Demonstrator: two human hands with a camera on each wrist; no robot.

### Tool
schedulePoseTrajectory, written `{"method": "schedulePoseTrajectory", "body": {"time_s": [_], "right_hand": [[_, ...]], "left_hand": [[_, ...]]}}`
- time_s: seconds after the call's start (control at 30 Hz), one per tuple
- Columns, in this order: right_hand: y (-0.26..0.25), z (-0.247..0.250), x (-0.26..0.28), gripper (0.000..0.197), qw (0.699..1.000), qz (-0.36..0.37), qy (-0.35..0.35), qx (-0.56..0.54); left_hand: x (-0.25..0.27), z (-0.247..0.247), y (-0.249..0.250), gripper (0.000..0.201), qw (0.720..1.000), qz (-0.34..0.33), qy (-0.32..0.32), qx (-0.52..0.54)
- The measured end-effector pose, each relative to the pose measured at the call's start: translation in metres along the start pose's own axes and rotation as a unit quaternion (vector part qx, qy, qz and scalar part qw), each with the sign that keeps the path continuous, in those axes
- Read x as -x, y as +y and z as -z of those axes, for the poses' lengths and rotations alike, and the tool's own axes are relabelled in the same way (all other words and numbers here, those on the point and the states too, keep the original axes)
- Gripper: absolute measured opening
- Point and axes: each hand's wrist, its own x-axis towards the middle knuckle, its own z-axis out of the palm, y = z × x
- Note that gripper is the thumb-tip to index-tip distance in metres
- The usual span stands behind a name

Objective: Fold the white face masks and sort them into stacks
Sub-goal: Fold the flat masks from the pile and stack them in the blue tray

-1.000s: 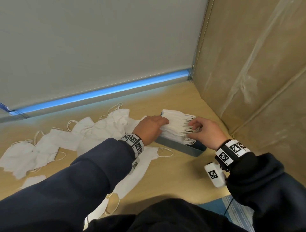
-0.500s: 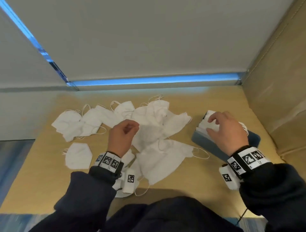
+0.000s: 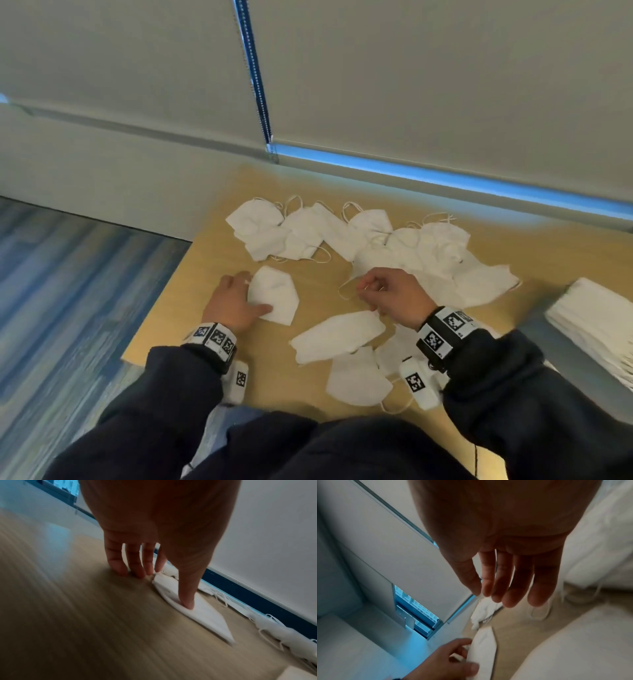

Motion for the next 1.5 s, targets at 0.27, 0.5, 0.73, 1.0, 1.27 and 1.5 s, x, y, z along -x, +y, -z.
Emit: {"method": "schedulePoseTrajectory", "body": {"time_s": [0.27, 0.5, 0.73, 1.0, 1.27, 1.5], "right_hand": [[-0.025, -0.105, -0.053, 0.035, 0.996, -0.087, -0.022, -0.001], [-0.053, -0.108, -0.063, 0.039, 1.000, -0.027, -0.015, 0.003], [-0.047, -0.090, -0.043, 0.016, 0.962, -0.135, 0.044, -0.233], [-0.013, -0.058, -0.017, 0.020, 0.894, -0.199, 0.160, -0.369], [0.008, -0.079, -0.010, 0.024, 0.861, -0.254, 0.181, -0.403], [-0.006, -0.079, -0.029, 0.022, 0.870, -0.244, 0.190, -0.384]], "left_hand": [[-0.021, -0.003, 0.000, 0.070, 0.984, -0.068, -0.060, 0.152], [-0.027, 0.049, 0.017, 0.070, 0.925, -0.263, -0.124, 0.246], [-0.105, 0.065, 0.055, 0.048, 0.969, -0.234, -0.017, 0.070], [-0.115, 0.034, 0.020, 0.077, 0.971, -0.211, -0.096, -0.065], [-0.100, 0.078, 0.014, 0.039, 0.947, -0.205, -0.234, -0.073], [-0.131, 0.038, 0.071, 0.088, 0.975, -0.169, -0.057, -0.133]]}}
